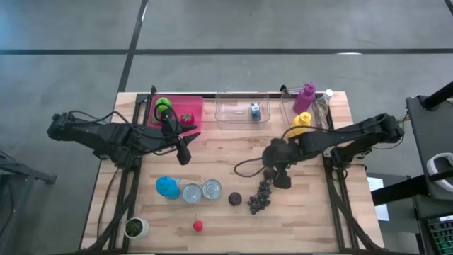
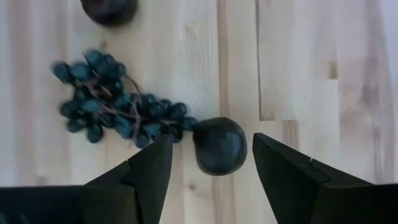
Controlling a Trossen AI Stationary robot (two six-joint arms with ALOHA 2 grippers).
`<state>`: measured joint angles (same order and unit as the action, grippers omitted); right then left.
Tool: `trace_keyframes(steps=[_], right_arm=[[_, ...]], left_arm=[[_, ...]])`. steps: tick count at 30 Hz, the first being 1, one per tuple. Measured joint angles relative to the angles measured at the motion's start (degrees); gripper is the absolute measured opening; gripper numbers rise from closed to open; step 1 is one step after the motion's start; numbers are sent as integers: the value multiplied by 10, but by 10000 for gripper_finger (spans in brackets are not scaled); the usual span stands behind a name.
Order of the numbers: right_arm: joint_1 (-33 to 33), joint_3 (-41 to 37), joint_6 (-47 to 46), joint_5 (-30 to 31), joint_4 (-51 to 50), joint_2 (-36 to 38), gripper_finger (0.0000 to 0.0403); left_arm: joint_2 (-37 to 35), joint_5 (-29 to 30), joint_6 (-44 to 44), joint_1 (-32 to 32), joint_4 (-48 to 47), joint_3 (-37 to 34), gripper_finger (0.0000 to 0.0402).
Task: Pick & Place Food Item
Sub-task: Put the right black plum into the red transparent bin
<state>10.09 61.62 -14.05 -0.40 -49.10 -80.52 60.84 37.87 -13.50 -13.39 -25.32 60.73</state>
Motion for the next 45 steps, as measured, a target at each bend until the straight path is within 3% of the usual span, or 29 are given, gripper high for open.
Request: trace_keyframes(steps=[10,45], right_arm=[[0,0,23,-30,0,-67,216],[-26,-53,52,-20,41,-76,215]], left_arm=[[0,0,0,0,-3,-2,118],[0,0,0,0,-2,-3,118]])
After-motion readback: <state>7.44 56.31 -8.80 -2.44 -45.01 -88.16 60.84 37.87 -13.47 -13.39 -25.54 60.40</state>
